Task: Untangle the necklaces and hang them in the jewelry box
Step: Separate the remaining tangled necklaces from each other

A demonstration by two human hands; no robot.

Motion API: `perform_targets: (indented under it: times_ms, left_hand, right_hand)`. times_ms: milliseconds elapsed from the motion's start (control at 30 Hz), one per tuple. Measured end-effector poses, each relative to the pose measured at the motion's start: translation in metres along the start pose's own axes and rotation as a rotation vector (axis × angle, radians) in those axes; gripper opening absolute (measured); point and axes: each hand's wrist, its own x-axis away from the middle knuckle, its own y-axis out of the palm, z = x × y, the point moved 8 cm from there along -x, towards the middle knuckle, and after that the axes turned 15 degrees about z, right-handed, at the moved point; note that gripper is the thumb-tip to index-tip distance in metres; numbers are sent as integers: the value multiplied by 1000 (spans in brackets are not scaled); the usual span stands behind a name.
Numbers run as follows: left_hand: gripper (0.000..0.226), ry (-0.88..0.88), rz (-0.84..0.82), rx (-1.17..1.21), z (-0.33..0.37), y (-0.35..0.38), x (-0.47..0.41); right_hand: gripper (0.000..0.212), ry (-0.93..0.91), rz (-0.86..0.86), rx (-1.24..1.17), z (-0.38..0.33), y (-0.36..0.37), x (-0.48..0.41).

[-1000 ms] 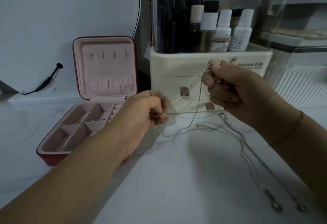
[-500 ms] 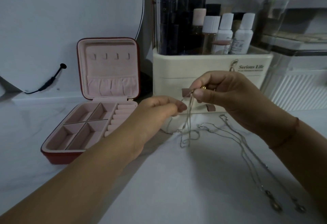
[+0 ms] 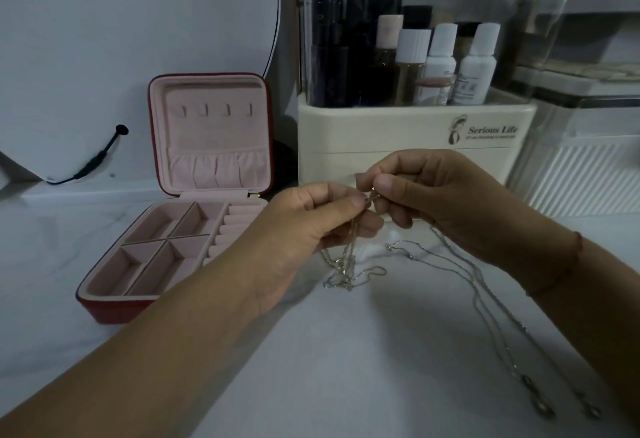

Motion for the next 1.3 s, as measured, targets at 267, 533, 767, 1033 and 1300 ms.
perform_targets:
  times_ms: [267,533,767,1033,1300]
  left_hand:
    - [11,-5,70,-20,-2,-2,-1]
    - [14,-110,-17,146,-10,3,-4]
    - [16,-106,28,180,-7,3,-4]
    - [7,122,106,-21,5,-2,-2]
    - [5,235,53,-126,11,3,3]
  right_hand:
    - [24,-2,-64,-16,-2,9,5]
    - [24,-17,-67,3,-3,9,5]
    - [25,7,-42,2,0,9,4]
    - [10,-26,-21,49,4,8,3]
    - [11,68,-59,6,10,16,6]
